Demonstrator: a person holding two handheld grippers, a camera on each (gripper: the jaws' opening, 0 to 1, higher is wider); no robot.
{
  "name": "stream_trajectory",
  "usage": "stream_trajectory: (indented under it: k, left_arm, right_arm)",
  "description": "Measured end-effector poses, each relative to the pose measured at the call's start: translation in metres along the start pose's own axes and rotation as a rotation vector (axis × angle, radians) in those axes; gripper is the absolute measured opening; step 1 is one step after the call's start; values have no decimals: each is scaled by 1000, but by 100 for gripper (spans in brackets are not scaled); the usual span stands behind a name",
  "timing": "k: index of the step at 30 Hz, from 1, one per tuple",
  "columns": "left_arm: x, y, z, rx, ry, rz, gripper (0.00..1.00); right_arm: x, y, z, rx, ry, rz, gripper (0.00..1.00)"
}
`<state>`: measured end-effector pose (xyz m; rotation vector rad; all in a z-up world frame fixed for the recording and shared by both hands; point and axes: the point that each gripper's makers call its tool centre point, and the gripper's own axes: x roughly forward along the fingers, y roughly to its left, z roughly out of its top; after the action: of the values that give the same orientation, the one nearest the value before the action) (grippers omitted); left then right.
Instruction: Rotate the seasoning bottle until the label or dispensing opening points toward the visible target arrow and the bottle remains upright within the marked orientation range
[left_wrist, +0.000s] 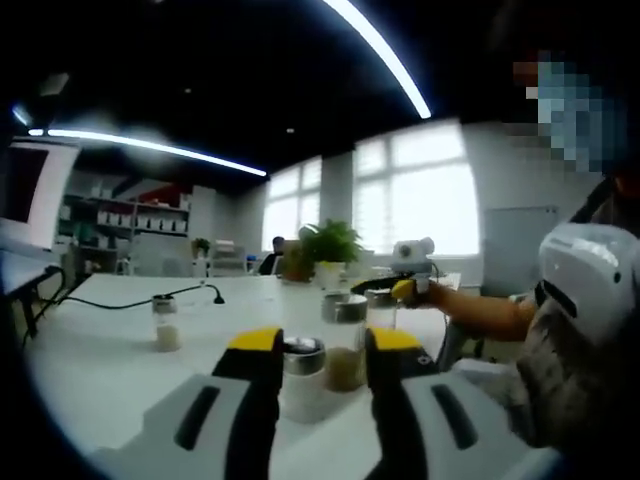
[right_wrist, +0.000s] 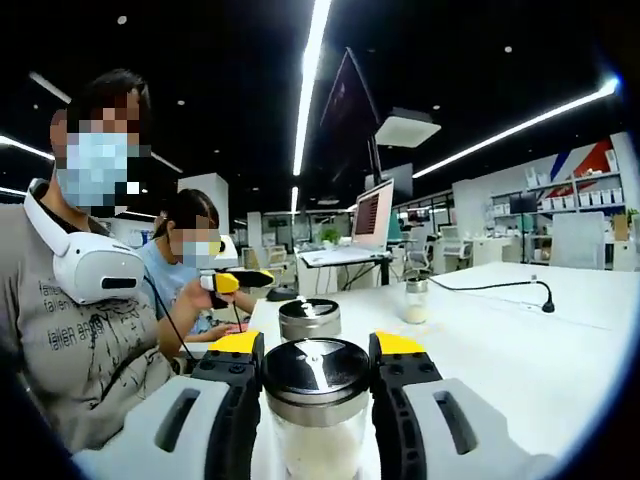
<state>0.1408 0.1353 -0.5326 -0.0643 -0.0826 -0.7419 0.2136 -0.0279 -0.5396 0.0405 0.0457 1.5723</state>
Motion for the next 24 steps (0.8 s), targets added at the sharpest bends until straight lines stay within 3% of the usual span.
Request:
stream_trajectory:
  k: [8, 9, 10, 11, 13, 14, 15, 17, 20, 24]
  left_arm:
    - [3, -3, -1, 0, 15, 1, 34]
    - [3, -4, 1, 6, 14, 1, 34]
    - [3, -6, 3, 10, 12, 1, 34]
    - [3, -6, 5, 13, 9, 2, 34]
    - [4, -7, 7, 12, 4, 2, 34]
    - [5, -8, 9, 7, 0, -5, 34]
    - [6, -10, 9, 0, -3, -12, 34]
    - [11, -15, 8, -8, 0, -31, 34]
    - [15, -19, 3, 5, 28, -41, 34]
    - [12, -14, 2, 12, 39, -24, 34]
  right_arm:
    - [0, 5, 1, -6, -27, 34, 42]
    - [0, 0, 2, -22, -27, -8, 42]
    - [-1, -7, 1, -101, 10, -67, 44]
    - [-2, -8, 3, -163, 19, -101, 54]
    - [-1, 6, 20, -57, -76, -62, 72]
    - [-4, 10, 31, -32, -133, -41, 77]
    - [-7, 8, 36, -45, -147, -63, 79]
    - [-14, 3, 41, -90, -143, -118, 78]
    - [-23, 4, 45, -53, -183, -133, 74]
    - [-30, -1, 30, -29, -168, -179, 68]
